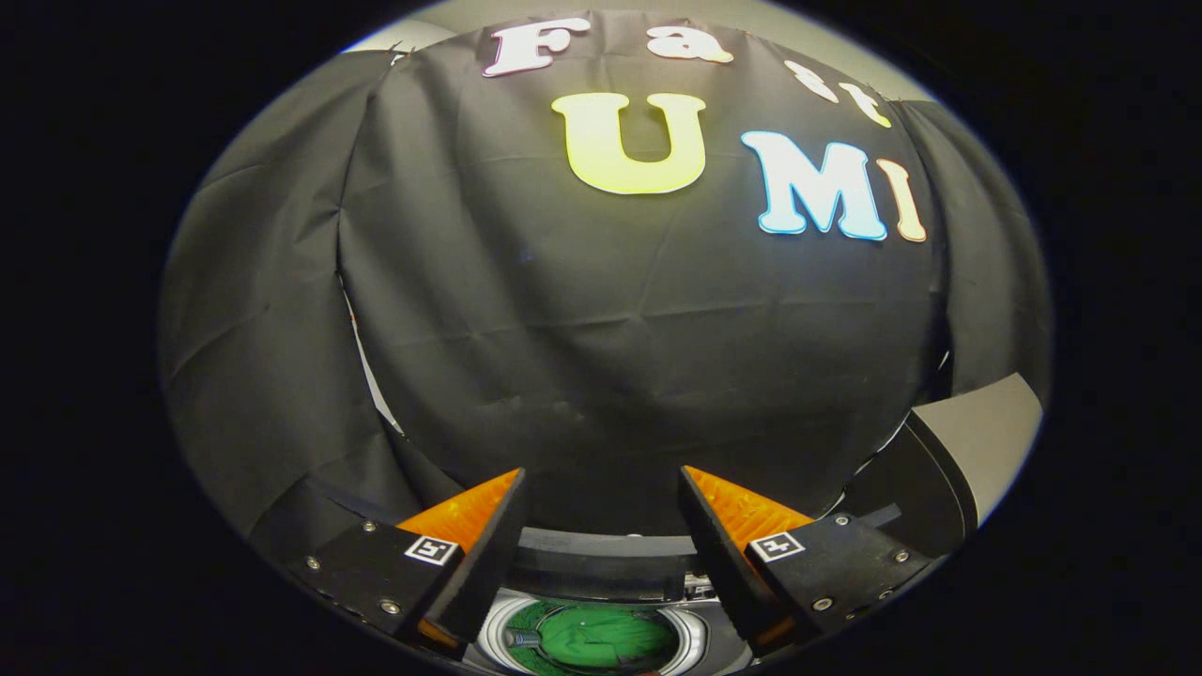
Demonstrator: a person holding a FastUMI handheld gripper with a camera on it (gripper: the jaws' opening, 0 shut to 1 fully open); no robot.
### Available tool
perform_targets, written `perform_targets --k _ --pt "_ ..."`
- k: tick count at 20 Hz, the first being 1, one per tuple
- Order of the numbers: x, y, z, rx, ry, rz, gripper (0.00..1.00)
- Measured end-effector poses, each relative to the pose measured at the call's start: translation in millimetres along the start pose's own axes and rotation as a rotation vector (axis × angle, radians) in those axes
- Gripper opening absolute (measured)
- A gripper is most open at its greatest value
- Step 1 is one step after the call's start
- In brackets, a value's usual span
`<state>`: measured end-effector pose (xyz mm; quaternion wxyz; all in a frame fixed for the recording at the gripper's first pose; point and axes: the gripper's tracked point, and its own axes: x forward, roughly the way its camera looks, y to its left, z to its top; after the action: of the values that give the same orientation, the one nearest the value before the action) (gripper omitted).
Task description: Put the clothes into the washing machine and then close the washing machine lid.
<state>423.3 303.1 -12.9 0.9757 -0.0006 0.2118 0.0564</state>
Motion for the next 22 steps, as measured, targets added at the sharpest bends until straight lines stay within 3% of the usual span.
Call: perform_targets --k 17,22 --pt "-66.4 10.3 -55.1 -0.019 -0.076 0.038 0.96" --pt "-84.6 13.7 -103.1 -0.055 -0.018 0.062 0.96"
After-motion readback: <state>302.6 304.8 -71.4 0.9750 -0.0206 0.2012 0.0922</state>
